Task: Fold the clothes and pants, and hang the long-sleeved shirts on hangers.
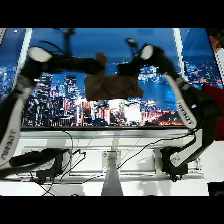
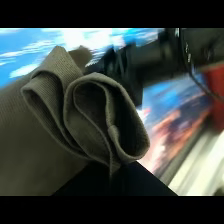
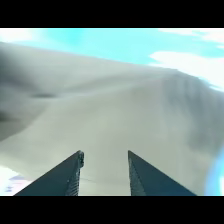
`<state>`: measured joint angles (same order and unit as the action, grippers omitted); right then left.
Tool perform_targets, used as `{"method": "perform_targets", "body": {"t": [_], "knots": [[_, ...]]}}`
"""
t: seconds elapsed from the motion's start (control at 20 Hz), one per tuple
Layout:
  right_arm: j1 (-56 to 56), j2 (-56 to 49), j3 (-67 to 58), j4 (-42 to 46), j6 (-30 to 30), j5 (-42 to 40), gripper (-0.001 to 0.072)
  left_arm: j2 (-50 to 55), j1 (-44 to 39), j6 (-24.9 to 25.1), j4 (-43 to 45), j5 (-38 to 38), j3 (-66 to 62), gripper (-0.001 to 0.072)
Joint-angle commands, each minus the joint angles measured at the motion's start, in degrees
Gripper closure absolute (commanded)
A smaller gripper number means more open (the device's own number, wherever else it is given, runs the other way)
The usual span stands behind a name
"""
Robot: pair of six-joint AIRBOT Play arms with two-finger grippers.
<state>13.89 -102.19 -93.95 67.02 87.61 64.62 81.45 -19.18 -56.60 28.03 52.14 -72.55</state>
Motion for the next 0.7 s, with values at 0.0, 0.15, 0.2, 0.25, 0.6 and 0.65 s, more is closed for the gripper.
{"method": "perform_targets", "body": {"t": [0.0, 0.15, 0.2, 0.25, 0.6, 0.65], "knots": [[-13.1, 2.1, -0.1, 3.4, 0.0, 9.4, 0.0404, 8.6, -13.8, 1.8, -14.1, -23.7, -0.1, 0.0696], [-21.2, 2.1, 0.8, 3.4, -2.2, 13.4, 0.0388, 12.5, -21.0, 3.1, -15.0, -39.2, -0.1, 0.0605], [-22.9, 2.1, 1.6, 3.3, -3.7, 13.7, 0.0352, 12.9, -21.6, 3.6, -14.1, -39.5, -0.1, 0.0338], [-24.2, 2.1, 2.6, 3.3, -5.1, 13.6, 0.0267, 13.0, -21.5, 3.5, -12.9, -39.5, -0.1, -0.0013], [-24.6, -0.4, 14.6, -18.0, -15.1, 5.6, 0.0116, 11.6, -13.0, 3.7, -2.9, -28.4, -0.1, 0.0], [-23.7, -1.7, 15.2, -21.0, -15.3, 5.2, 0.0078, 11.3, -11.4, 3.7, -2.3, -25.3, -0.1, 0.0]]}}
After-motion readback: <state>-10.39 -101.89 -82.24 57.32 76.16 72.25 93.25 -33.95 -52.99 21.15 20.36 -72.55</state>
